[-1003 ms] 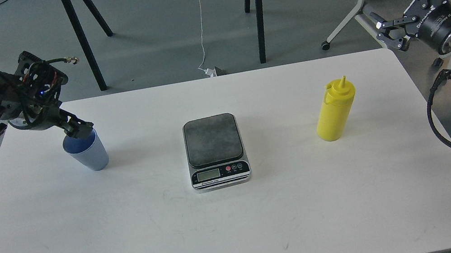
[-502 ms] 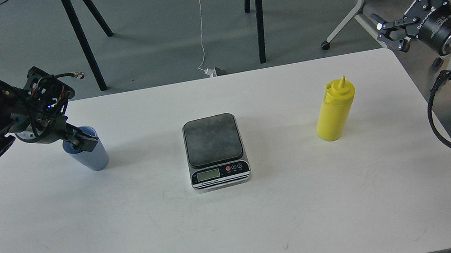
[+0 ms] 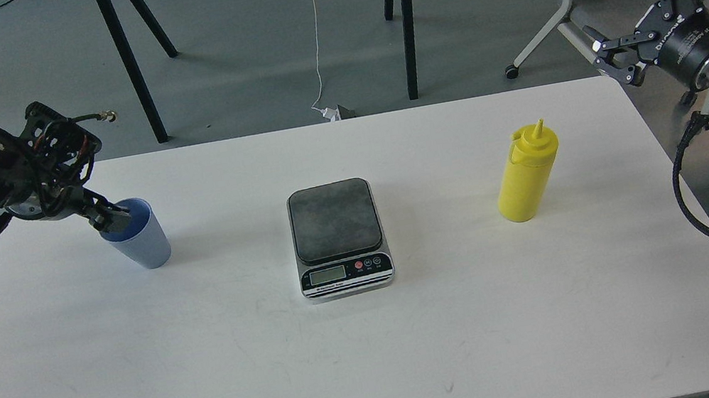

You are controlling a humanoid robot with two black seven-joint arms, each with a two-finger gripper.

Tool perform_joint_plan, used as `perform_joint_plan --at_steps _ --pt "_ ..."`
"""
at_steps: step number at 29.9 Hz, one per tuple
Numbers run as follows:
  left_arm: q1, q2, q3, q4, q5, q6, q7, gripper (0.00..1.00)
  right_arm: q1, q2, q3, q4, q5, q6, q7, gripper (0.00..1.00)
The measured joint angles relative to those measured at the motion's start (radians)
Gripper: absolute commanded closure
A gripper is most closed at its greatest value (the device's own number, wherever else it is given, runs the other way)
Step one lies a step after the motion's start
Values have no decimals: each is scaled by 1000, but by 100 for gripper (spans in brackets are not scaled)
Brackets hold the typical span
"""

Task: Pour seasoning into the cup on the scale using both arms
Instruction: 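Lower the left gripper over the blue cup rim, then close the left gripper on the blue cup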

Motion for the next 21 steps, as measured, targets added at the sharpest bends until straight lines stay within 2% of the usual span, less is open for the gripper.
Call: perform_joint_plan --at_steps 21 --pt "32 -30 -6 42 -4 1 0 7 -2 -2 1 0 0 0 0 1"
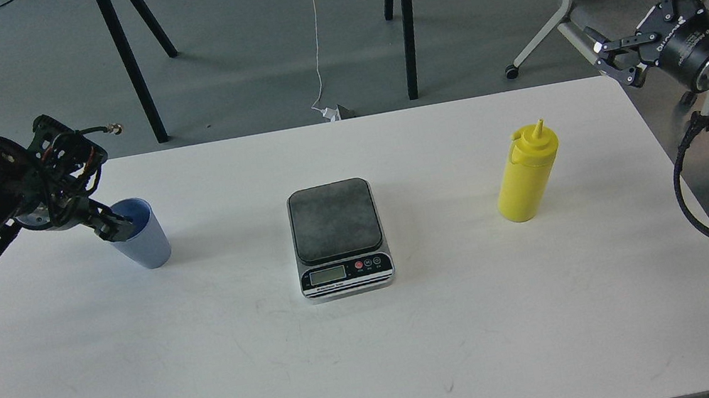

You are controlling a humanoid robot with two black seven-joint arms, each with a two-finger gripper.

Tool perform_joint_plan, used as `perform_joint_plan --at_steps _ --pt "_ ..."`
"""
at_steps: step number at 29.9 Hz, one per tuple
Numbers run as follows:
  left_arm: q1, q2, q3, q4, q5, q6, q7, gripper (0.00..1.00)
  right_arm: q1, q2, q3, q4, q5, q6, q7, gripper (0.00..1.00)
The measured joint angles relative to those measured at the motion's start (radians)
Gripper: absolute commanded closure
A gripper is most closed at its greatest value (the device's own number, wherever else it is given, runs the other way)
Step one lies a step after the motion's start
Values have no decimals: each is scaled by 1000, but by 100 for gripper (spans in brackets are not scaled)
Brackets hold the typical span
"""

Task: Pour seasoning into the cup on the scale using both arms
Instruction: 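Close the left gripper on the blue cup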

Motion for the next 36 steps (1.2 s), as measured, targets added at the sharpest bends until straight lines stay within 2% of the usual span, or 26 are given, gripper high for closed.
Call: perform_joint_plan --at_steps 3,7,24,36 --pt "0 -1 0 0 -1 0 0 7 -1 0 0 0 0 0 0 1" --pt "2 -13 0 0 -1 0 0 14 -2 0 1 0 0 0 0 1" --pt "23 -51 5 68 -26 1 0 29 -9 0 3 0 0 0 0 1" --pt "29 -64 5 69 -26 0 0 34 -13 0 4 0 0 0 0 1"
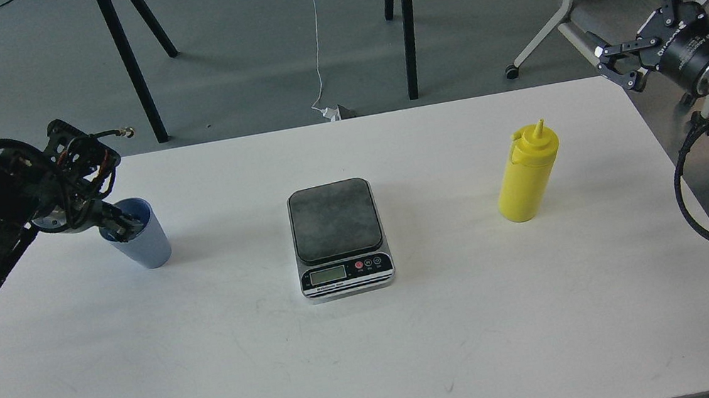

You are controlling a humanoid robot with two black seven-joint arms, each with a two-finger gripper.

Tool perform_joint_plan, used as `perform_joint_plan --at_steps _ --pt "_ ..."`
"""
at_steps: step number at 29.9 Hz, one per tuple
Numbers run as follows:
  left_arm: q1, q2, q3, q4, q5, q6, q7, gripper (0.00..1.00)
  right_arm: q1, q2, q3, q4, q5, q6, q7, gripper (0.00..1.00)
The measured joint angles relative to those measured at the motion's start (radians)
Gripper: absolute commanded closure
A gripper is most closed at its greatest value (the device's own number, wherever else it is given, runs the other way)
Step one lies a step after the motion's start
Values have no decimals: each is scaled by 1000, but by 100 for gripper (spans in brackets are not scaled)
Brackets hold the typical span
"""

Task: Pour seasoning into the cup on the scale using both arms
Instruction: 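Close the left gripper on the blue cup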

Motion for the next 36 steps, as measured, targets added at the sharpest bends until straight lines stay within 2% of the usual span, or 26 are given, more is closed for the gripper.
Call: perform_joint_plan --at_steps 20,28,36 --pt "9 -12 0 3 -1 0 0 43 -2 0 1 0 0 0 0 1" --pt "11 -22 0 41 -1 0 0 55 -2 0 2 0 0 0 1 1" --pt "26 -24 2 43 0 0 0 56 -2 0 2 0 0 0 1 1"
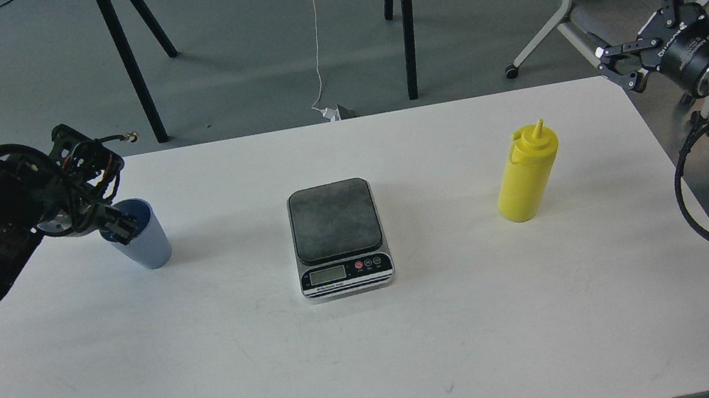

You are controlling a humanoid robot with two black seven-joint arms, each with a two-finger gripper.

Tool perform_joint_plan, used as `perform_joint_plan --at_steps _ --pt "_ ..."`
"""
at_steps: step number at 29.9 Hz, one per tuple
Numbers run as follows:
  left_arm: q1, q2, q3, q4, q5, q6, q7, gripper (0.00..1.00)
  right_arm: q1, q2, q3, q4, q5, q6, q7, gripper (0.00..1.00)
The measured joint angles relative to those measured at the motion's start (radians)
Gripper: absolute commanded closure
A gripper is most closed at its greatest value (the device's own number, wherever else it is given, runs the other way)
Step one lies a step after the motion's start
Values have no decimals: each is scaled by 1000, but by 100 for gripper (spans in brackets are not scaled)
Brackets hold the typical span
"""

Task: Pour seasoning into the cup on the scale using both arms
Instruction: 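Close the left gripper on the blue cup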

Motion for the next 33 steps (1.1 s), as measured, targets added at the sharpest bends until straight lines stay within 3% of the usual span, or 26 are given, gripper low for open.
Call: perform_joint_plan --at_steps 11,23,33 --pt "2 1 0 0 0 0 0 64 0 0 1 0 0 0 -1 1" --pt "2 4 -1 0 -1 -10 0 86 -1 0 2 -2 0 0 0 1" --pt "1 6 -2 -5 -2 -17 0 92 -11 0 13 -3 0 0 0 1"
